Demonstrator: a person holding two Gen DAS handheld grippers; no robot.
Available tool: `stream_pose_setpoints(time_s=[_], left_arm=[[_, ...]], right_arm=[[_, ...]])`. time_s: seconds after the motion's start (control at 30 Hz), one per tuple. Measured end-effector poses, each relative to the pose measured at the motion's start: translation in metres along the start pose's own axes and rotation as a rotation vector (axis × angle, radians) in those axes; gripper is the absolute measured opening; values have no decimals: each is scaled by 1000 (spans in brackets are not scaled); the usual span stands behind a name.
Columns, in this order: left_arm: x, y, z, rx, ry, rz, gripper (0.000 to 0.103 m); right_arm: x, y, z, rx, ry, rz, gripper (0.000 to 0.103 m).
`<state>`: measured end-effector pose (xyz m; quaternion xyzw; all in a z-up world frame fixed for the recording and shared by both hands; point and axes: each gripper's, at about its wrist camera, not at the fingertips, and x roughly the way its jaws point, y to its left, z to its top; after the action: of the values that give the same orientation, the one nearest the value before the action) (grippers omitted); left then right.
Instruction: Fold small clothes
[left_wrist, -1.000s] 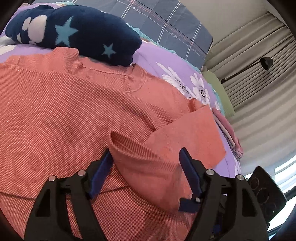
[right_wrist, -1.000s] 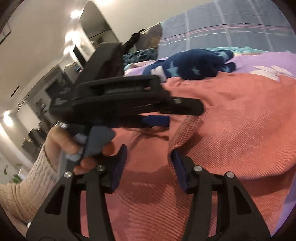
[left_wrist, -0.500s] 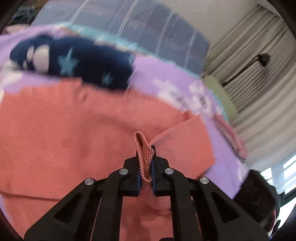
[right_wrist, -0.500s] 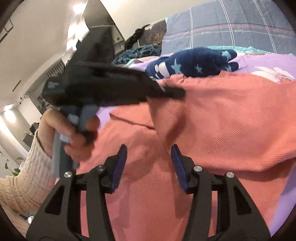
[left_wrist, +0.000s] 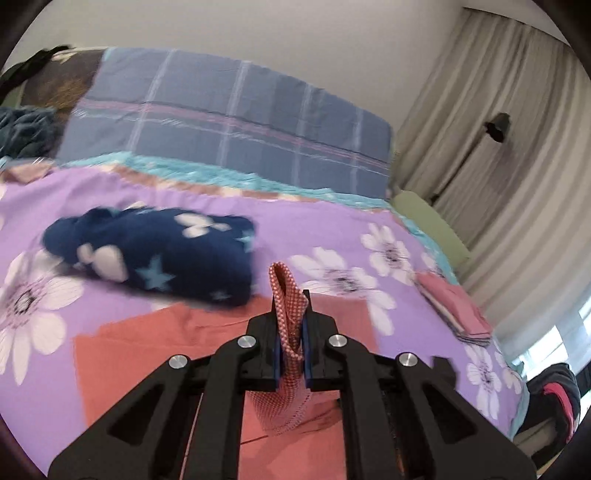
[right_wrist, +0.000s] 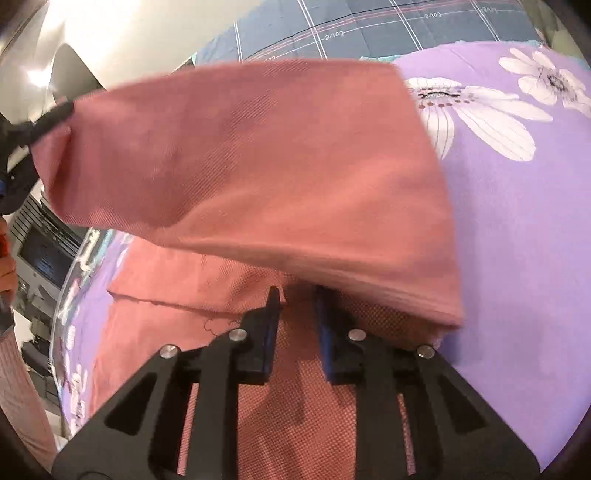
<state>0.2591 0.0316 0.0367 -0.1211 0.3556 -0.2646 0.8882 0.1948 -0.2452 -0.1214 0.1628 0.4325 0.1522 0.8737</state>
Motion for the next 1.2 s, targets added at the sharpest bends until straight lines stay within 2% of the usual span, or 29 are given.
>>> stream_pose_setpoints(time_s=[0.07,0.1,0.17,0.2,0.27,0.37,0.43,0.5,0.53,0.6,0.63,0.73,0.77,0.83,0.87,0.9,0.97,1.0,1.03,1.2], left_arm=[[1,30,-9,-14,22,57,11],[6,51,-18,-35,36,106,24],[12,79,-33,-68,49,174,43],[13,97,-42,-94,52,220,43],[10,116,-53,-141,54,248,43],[-4,130,-70,-197,30,214,43],[-11,121,-79,-159,13,172,44],[-11,106,-85,-99,22,189,53],[-7,99,-91,-53,32,237,55],[0,89,-101,18,56,313,59],[7,86,-108,62,84,380,60],[32,93,-126,157,177,597,61],[33,94,-129,162,170,603,62],[27,95,-128,146,152,598,62],[25,95,-128,145,150,597,62],[23,97,-129,146,150,598,62],[22,98,-130,139,148,596,65],[19,100,-129,129,145,592,66],[17,101,-129,121,143,588,67],[14,101,-127,106,121,596,67]], right_arm=[[3,7,-2,-36,-8,-38,20],[4,8,-3,-47,-9,-49,20],[4,13,-4,-65,-9,-72,20],[4,14,-5,-66,-7,-80,20],[1,16,-7,-65,-3,-96,20],[-2,22,-9,-72,3,-114,25],[-5,24,-9,-77,-6,-124,25],[-12,27,-7,-100,-37,-156,26],[-16,29,-8,-118,-57,-191,27],[-24,32,-9,-138,-80,-240,39],[-25,32,-9,-142,-83,-251,42],[-17,34,-7,-157,-90,-262,43],[-14,35,-5,-169,-97,-256,43],[-3,38,-2,-210,-89,-282,33],[1,36,-3,-205,-62,-321,19],[2,30,-3,-180,-45,-332,13],[-9,12,-4,-82,-29,-313,10],[-14,7,-4,-56,-26,-335,0],[-22,-1,-7,-35,-36,-379,0],[-42,-9,-16,-6,-3,-298,0]])
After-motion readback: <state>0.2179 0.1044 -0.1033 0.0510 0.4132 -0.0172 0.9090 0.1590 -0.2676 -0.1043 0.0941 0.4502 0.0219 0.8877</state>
